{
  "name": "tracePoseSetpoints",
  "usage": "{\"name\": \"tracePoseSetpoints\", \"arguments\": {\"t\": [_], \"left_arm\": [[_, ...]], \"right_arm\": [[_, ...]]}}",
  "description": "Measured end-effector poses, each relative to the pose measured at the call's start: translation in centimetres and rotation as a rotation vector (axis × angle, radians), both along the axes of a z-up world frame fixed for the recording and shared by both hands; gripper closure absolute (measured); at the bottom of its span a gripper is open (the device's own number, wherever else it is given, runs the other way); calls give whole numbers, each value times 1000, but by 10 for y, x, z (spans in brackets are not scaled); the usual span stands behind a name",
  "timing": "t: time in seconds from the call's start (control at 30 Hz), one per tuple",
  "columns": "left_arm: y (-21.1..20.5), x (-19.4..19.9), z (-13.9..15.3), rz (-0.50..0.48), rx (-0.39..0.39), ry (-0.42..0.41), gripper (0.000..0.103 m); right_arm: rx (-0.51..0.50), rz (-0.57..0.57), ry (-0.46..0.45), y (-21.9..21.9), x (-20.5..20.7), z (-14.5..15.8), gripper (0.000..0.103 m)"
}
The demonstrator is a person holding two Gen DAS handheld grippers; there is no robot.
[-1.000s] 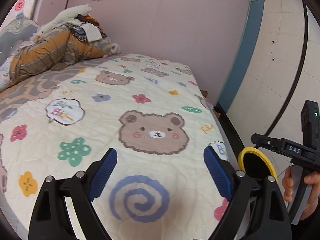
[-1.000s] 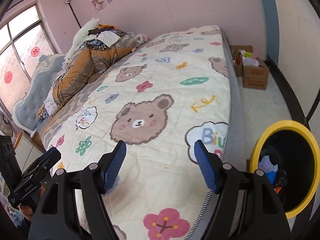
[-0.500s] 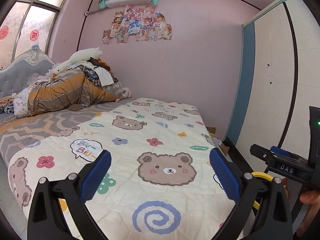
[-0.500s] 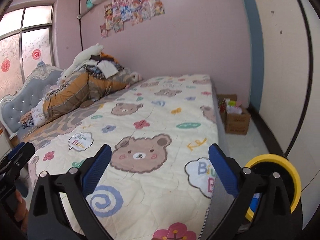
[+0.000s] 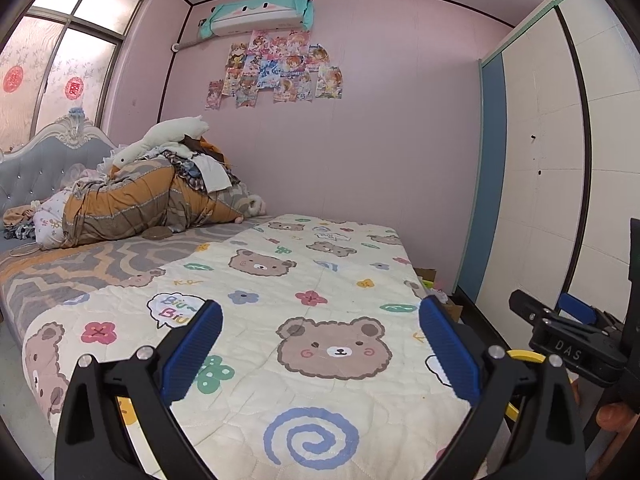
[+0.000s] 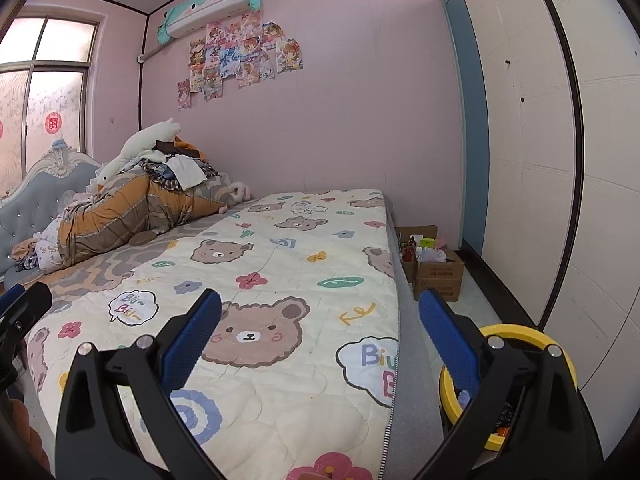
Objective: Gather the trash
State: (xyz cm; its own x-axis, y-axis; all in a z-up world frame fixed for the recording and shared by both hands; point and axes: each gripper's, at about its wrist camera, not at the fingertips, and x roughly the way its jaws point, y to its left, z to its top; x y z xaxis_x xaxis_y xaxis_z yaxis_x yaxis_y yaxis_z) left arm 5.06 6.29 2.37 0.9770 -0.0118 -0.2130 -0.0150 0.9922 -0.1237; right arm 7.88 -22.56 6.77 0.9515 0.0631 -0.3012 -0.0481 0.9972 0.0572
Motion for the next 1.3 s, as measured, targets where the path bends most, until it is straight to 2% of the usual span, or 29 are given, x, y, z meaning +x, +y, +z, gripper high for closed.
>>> {"name": "tracePoseSetpoints", "arguments": {"t": [0.37,1.3], "left_arm": [[0,1,-1,-18,-26,5,8],[-6,5,-5,-40,-33,19,8]], "right_arm": [[20,-9,11,-4,1,-6,8],[40,-21,47,-9,10,-18,8]]}}
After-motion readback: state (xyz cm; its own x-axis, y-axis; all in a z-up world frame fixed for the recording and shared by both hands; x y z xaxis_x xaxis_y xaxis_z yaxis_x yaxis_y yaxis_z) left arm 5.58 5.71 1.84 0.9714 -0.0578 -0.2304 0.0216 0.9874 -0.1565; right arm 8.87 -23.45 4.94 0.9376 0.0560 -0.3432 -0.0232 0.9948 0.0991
